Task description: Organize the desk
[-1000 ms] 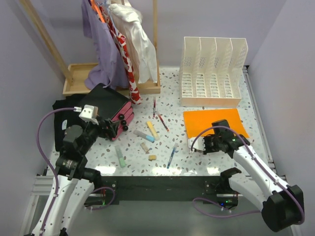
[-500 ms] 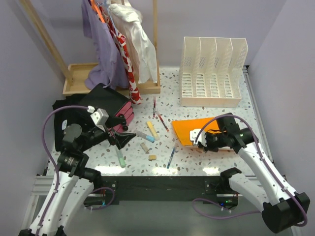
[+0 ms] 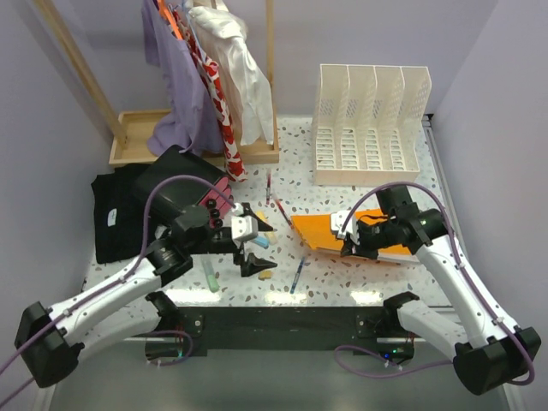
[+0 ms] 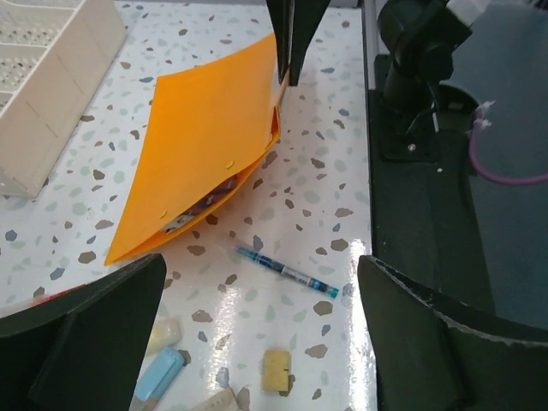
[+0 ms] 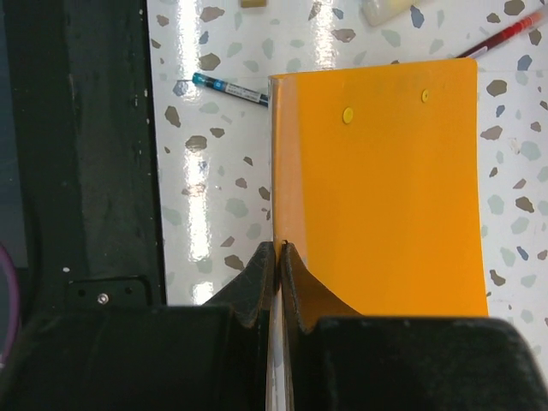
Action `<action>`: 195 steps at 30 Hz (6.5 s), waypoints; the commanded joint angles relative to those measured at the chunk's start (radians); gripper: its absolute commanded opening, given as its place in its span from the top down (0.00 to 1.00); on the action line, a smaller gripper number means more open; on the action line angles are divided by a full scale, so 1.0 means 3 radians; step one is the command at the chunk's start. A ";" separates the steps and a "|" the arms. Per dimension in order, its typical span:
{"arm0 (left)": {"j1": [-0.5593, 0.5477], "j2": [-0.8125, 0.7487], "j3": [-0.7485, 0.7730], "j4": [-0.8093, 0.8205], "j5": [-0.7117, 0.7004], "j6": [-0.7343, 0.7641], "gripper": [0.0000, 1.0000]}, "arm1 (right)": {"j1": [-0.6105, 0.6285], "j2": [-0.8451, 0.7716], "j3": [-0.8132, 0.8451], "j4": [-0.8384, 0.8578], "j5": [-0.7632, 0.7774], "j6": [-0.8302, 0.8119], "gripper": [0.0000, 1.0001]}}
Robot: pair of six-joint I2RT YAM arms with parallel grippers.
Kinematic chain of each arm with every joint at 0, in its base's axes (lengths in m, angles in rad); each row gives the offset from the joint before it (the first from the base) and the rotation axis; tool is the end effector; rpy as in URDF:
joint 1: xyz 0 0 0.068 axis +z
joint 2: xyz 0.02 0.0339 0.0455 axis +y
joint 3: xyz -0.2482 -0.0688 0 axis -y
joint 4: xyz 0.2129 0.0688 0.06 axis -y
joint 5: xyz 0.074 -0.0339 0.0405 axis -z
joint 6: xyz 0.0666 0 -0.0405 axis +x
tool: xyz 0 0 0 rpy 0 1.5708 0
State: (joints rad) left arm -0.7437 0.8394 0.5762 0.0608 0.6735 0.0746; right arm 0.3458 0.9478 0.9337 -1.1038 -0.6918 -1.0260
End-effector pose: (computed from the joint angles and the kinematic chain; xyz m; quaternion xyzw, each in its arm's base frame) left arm 0.1183 -0.1652 0.2754 0.4826 0.5879 -0.4377 0.4794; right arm 0.1208 0.0887 0.2594 -0.6396 0.6612 0.2410 0.3093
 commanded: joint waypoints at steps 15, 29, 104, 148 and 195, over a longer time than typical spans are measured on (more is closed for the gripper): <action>-0.0768 0.1788 0.0396 0.1463 -0.1406 0.1551 0.02 | 0.0008 -0.0142 0.0375 -0.0365 -0.0619 0.0173 1.00; -0.0799 0.1671 0.0421 0.1495 -0.1361 0.1531 1.00 | 0.0013 -0.0270 0.0375 -0.0028 -0.0078 0.0715 0.89; -0.0880 -0.1750 0.0125 -0.1046 -0.3119 -0.0504 0.01 | -0.0431 0.0778 0.2114 0.3432 0.2705 0.3583 1.00; -0.0880 -0.1929 -0.0244 -0.0954 -0.3038 -0.0658 0.00 | -0.1148 0.1944 0.1071 0.5852 0.0962 0.3461 1.00; -0.0880 -0.1791 -0.0259 -0.0939 -0.2966 -0.0663 0.00 | -0.1362 0.2701 0.0917 0.7448 -0.0097 0.3814 1.00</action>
State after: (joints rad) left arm -1.0084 0.3027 0.5083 -0.2565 -0.2226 -0.1127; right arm -0.0731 1.7626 1.1885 0.9630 -0.6510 0.1417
